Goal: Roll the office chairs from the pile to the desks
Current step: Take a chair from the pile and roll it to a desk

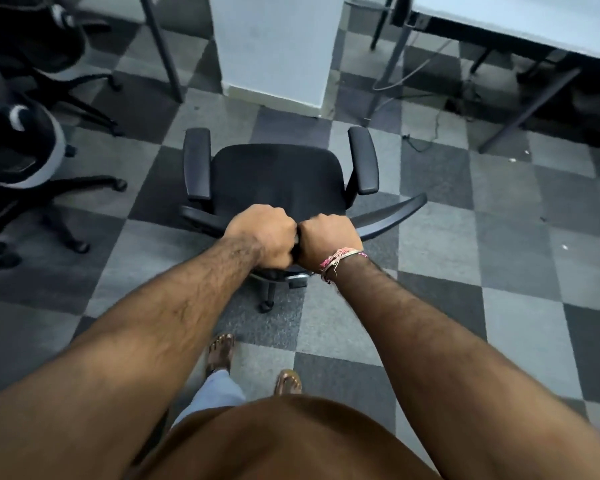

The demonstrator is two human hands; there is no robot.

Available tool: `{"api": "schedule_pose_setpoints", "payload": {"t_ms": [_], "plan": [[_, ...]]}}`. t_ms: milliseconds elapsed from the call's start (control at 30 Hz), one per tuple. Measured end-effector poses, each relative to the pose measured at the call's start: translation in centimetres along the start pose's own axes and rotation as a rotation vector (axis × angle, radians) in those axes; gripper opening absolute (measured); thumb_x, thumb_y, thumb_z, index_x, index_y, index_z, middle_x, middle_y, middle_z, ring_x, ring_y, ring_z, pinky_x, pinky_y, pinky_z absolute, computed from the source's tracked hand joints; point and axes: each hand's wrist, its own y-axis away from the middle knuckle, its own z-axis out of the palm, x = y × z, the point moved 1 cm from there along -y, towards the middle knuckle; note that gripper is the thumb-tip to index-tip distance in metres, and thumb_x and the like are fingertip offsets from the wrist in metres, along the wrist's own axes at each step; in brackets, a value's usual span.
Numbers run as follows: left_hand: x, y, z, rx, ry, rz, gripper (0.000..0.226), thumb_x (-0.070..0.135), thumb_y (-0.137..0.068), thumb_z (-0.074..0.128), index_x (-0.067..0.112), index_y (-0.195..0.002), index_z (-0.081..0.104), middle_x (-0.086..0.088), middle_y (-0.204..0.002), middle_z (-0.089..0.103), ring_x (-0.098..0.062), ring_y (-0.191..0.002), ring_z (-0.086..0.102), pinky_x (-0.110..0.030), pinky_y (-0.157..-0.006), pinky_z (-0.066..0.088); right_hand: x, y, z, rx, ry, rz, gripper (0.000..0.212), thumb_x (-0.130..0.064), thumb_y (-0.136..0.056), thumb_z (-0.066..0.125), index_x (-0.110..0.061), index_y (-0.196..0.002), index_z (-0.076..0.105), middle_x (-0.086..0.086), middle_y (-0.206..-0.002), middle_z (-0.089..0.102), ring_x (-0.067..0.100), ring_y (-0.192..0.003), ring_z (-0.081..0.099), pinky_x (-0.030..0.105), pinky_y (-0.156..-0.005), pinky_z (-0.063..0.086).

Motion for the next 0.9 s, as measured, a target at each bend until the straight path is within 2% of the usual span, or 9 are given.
{"api": "schedule_pose_setpoints", "payload": {"t_ms": [167, 433, 667, 800, 900], "plan": [[-1.0, -4.8, -0.7, 0.043, -0.053, 0.186, 0.019, 0.041, -0.086, 0.054, 0.027, -0.076, 0.059, 0.004, -0.086, 0.070, -0.023, -0.081, 0.070, -0.034, -0.068, 0.057, 2.0, -0.8, 0.3, -0.026, -0.033, 0.218, 0.016, -0.038, -0.077, 0.060, -0.023, -0.075, 0.064, -0.003, -0.074, 0.067, 0.025, -0.069, 0.067, 0.028, -0.056, 0.040], [-2.4, -11.5, -2.3, 0.110, -0.134, 0.466, 0.022, 0.045, -0.083, 0.055, 0.026, -0.072, 0.059, 0.005, -0.080, 0.070, -0.023, -0.075, 0.069, -0.036, -0.067, 0.058, 3.7, -2.7, -0.3, -0.065, -0.087, 0.531, 0.016, -0.039, -0.081, 0.062, -0.024, -0.082, 0.066, -0.001, -0.081, 0.069, 0.028, -0.075, 0.068, 0.030, -0.059, 0.041], [-1.6, -14.5, -3.2, 0.112, -0.199, 0.613, 0.026, 0.047, -0.084, 0.055, 0.025, -0.076, 0.064, 0.006, -0.077, 0.067, -0.021, -0.068, 0.063, -0.034, -0.060, 0.053, 5.2, -2.5, -0.2, -0.069, -0.105, 0.662, 0.018, -0.040, -0.082, 0.061, -0.022, -0.079, 0.064, -0.001, -0.080, 0.069, 0.028, -0.075, 0.068, 0.030, -0.059, 0.040], [-1.1, -16.4, -4.4, 0.116, -0.189, 0.667, 0.031, 0.052, -0.083, 0.053, 0.024, -0.077, 0.067, 0.005, -0.076, 0.067, -0.023, -0.070, 0.065, -0.037, -0.066, 0.059, 6.6, -2.7, -0.1, -0.056, -0.131, 0.696, 0.020, -0.041, -0.082, 0.058, -0.024, -0.072, 0.054, 0.001, -0.082, 0.070, 0.030, -0.075, 0.069, 0.030, -0.060, 0.039], [-0.5, -17.9, -5.1, 0.127, -0.211, 0.711, 0.029, 0.050, -0.084, 0.053, 0.025, -0.078, 0.065, 0.005, -0.078, 0.067, -0.023, -0.071, 0.066, -0.037, -0.068, 0.059, 8.0, -2.9, 0.1, -0.033, -0.133, 0.717, 0.023, -0.043, -0.082, 0.057, -0.021, -0.077, 0.062, 0.002, -0.083, 0.070, 0.030, -0.076, 0.069, 0.030, -0.059, 0.038]]}}
